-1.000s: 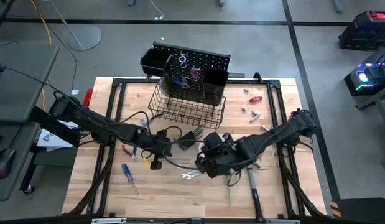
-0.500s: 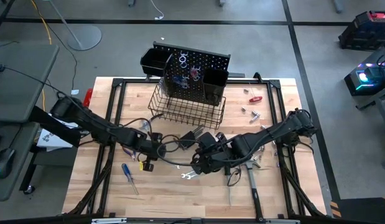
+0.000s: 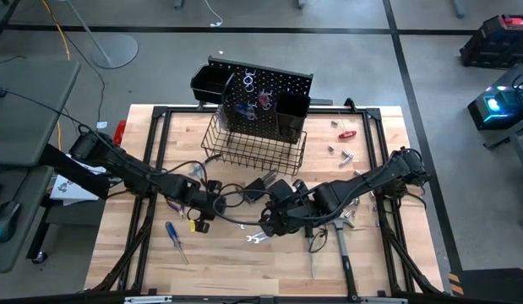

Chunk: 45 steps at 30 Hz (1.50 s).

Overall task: Hang tools onto peg board
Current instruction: Hang the wrench on the peg board

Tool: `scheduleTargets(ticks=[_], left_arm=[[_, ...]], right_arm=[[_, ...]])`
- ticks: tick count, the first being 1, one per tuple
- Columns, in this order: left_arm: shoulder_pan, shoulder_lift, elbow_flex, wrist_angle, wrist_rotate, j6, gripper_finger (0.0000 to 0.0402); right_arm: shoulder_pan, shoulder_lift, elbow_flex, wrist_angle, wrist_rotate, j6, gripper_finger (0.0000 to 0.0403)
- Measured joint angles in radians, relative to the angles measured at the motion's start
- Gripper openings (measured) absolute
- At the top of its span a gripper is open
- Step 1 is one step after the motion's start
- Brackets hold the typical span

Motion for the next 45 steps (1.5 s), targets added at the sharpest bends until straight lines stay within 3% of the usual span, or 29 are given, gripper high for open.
scheduleTargets(ticks=[2,6,22,38,41,45], left_arm=[[0.000,0.000,-0.003,0.007,0.023,-0.017,0.0021],[-0.001,0.000,-0.034,0.040,0.028,-0.040,0.0004],[0.000,0.000,-0.062,0.105,0.034,-0.056,0.0000],[0.001,0.020,-0.225,0.338,0.000,-0.156,0.0000],[-0.001,0.018,-0.260,0.391,-0.006,-0.173,0.0000],[-0.001,0.018,-0.269,0.412,-0.016,-0.176,0.0000]], right_arm=[[0.000,0.000,0.000,0.000,0.000,0.000,0.0000],[0.000,0.000,0.000,0.000,0.000,0.000,0.0000],[0.000,0.000,0.000,-0.023,0.000,0.010,0.0000],[0.000,0.028,-0.025,-0.019,-0.019,0.026,0.0000],[-0.019,0.066,-0.095,0.095,-0.091,-0.011,0.0001],[-0.071,0.114,-0.201,0.492,-0.242,-0.112,0.0027]])
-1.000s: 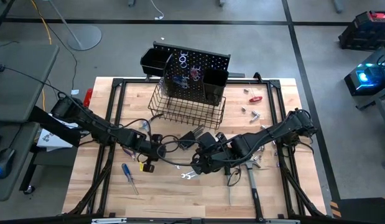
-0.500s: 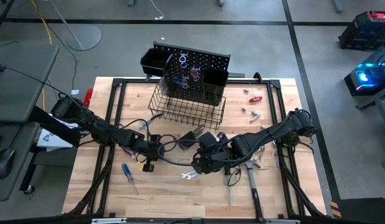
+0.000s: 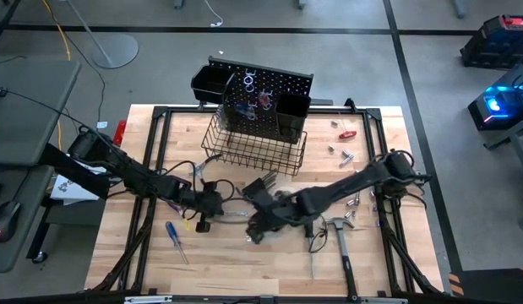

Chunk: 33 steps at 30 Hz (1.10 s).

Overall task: Hang tools onto peg board
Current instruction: Hang the wrench on the peg board

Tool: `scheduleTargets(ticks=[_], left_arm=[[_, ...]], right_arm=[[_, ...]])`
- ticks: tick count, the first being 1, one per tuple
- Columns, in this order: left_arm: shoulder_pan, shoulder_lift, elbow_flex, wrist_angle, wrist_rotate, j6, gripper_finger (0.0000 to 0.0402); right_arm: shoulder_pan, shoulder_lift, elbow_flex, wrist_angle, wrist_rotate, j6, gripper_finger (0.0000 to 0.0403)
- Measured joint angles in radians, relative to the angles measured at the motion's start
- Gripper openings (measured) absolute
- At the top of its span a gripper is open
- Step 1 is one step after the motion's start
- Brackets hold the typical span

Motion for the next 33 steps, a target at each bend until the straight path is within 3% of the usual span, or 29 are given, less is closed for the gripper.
scheduleTargets(ticks=[4,10,14,18,25,29,33], left_arm=[[0.000,0.004,-0.005,0.034,-0.015,0.013,0.0000],[0.000,0.006,-0.007,0.043,-0.061,0.035,0.0000],[0.000,0.007,-0.007,0.056,-0.086,0.053,0.0000],[0.000,0.007,-0.007,0.070,-0.097,0.053,0.0000],[0.000,0.007,-0.007,0.094,-0.099,0.050,0.0000],[0.000,0.008,-0.008,0.111,-0.107,0.050,0.0000],[0.000,0.008,-0.008,0.121,-0.107,0.050,0.0000]], right_arm=[[-0.047,0.090,-0.054,0.208,-0.046,-0.102,0.0089],[-0.116,0.181,-0.043,0.218,-0.109,-0.318,0.0188],[-0.143,0.240,-0.044,0.215,-0.163,-0.514,0.0211],[-0.147,0.273,-0.043,0.222,-0.131,-0.707,0.0210],[-0.166,0.277,-0.042,0.179,-0.079,-0.795,0.0192],[-0.168,0.299,-0.038,0.166,-0.087,-0.806,0.0152],[-0.160,0.348,-0.034,0.171,-0.122,-0.804,0.0087]])
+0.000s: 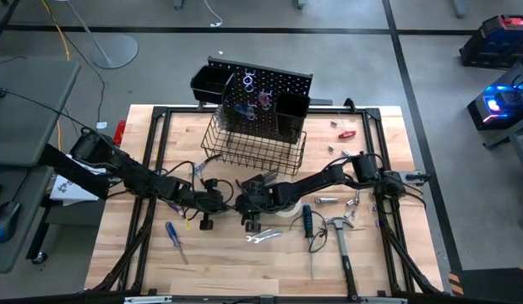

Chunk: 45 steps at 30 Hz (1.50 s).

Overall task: Hang tools onto peg board
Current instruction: Hang the wrench on the peg board

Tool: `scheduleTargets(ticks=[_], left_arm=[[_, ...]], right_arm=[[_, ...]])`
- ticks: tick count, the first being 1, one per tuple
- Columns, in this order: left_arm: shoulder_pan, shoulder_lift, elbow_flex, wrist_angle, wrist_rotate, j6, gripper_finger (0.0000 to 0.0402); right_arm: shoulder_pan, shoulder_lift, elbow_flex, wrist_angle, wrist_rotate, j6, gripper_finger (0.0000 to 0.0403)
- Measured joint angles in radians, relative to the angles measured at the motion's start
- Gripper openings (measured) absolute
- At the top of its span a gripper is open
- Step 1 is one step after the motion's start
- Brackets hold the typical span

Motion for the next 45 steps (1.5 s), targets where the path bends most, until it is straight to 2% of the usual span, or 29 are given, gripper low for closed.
scheduleTargets(ticks=[2,4,7,10,18,22,25,29,33,38,41,45], left_arm=[[-0.005,0.000,0.000,0.013,0.002,0.000,0.0000],[-0.012,-0.001,-0.001,0.033,-0.003,0.008,0.0000],[-0.016,-0.017,0.017,0.031,-0.004,0.008,0.0000],[-0.017,-0.089,0.065,-0.015,-0.020,0.008,0.0000],[-0.028,-0.430,0.225,-0.301,-0.156,0.007,0.0000],[-0.054,-0.561,0.265,-0.433,-0.248,-0.069,0.0000],[-0.080,-0.635,0.279,-0.493,-0.277,-0.142,0.0000],[-0.101,-0.708,0.280,-0.474,-0.310,-0.188,0.0000],[-0.119,-0.787,0.311,-0.403,-0.373,-0.184,0.0000],[-0.123,-0.861,0.397,-0.258,-0.402,-0.016,0.0000],[-0.123,-0.889,0.447,-0.158,-0.402,0.108,0.0000],[-0.121,-0.915,0.489,-0.077,-0.403,0.237,0.0000]], right_arm=[[0.011,0.010,0.002,0.004,0.009,0.035,0.0042],[0.021,0.011,0.002,0.002,0.018,0.069,0.0018],[0.033,0.005,0.002,-0.005,0.019,0.113,0.0018],[0.041,-0.017,-0.002,-0.041,0.009,0.155,0.0015],[0.047,-0.128,-0.016,-0.177,0.009,0.222,0.0004],[0.046,-0.202,-0.015,-0.180,0.028,0.256,0.0002],[0.044,-0.263,-0.015,-0.169,0.042,0.294,0.0002],[0.044,-0.320,-0.016,-0.130,0.062,0.340,0.0002],[0.022,-0.355,-0.014,-0.008,0.072,0.355,0.0002],[-0.038,-0.356,-0.013,0.226,0.094,0.389,0.0002],[-0.079,-0.357,-0.013,0.311,0.172,0.412,0.0002],[-0.143,-0.358,-0.011,0.415,0.182,0.399,0.0001]])
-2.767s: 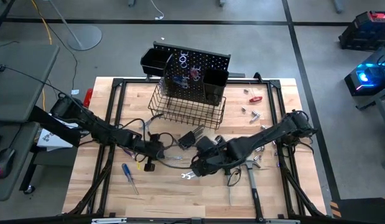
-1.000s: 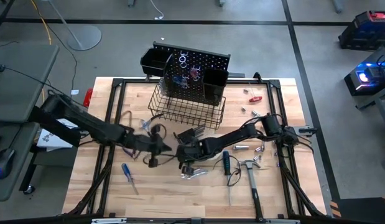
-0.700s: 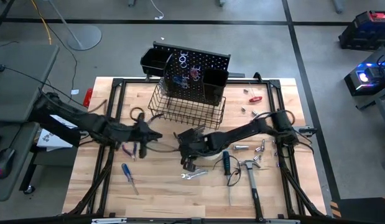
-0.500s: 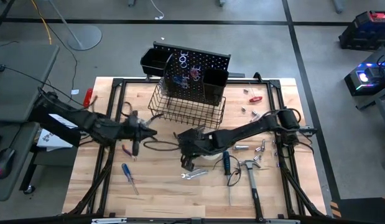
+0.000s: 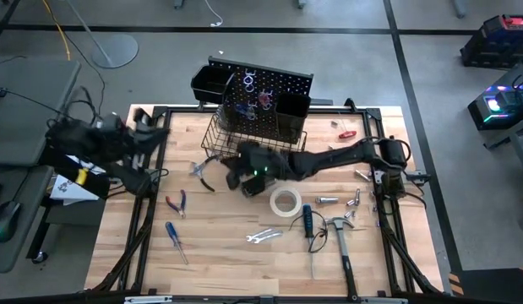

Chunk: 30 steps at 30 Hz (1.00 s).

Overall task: Hang tools onto peg board
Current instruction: Hang the wrench on the peg board

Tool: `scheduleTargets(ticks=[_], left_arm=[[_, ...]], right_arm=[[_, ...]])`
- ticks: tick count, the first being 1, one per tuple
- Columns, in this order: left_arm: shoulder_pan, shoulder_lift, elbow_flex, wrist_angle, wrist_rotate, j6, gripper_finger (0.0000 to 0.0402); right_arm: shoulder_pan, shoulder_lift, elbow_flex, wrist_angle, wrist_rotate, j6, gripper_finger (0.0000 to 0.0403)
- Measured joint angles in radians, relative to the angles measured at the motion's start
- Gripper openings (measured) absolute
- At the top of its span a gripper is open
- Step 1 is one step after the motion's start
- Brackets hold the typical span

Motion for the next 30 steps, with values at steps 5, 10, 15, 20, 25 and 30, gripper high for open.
scheduleTargets(ticks=[5,10,15,20,25,30], left_arm=[[0.000,-0.017,0.018,0.019,0.000,0.058,0.0000],[0.000,-0.018,0.018,0.016,-0.011,0.070,0.0000],[0.000,-0.017,0.018,0.016,-0.016,0.077,0.0000],[0.000,-0.017,0.018,0.016,-0.019,0.082,0.0000],[0.000,-0.017,0.018,0.016,-0.027,0.080,0.0000],[0.000,-0.017,0.018,0.016,-0.051,0.077,0.0000]], right_arm=[[-0.068,0.002,0.000,-0.034,-0.025,0.032,0.0001],[-0.108,0.000,0.000,-0.027,-0.088,0.032,0.0000],[-0.114,0.000,0.000,-0.026,-0.128,0.028,0.0000],[-0.112,0.001,0.000,-0.027,-0.160,0.009,0.0000],[-0.117,0.003,0.000,-0.025,-0.163,0.006,0.0000],[-0.140,0.020,0.001,-0.028,-0.157,0.015,0.0000]])
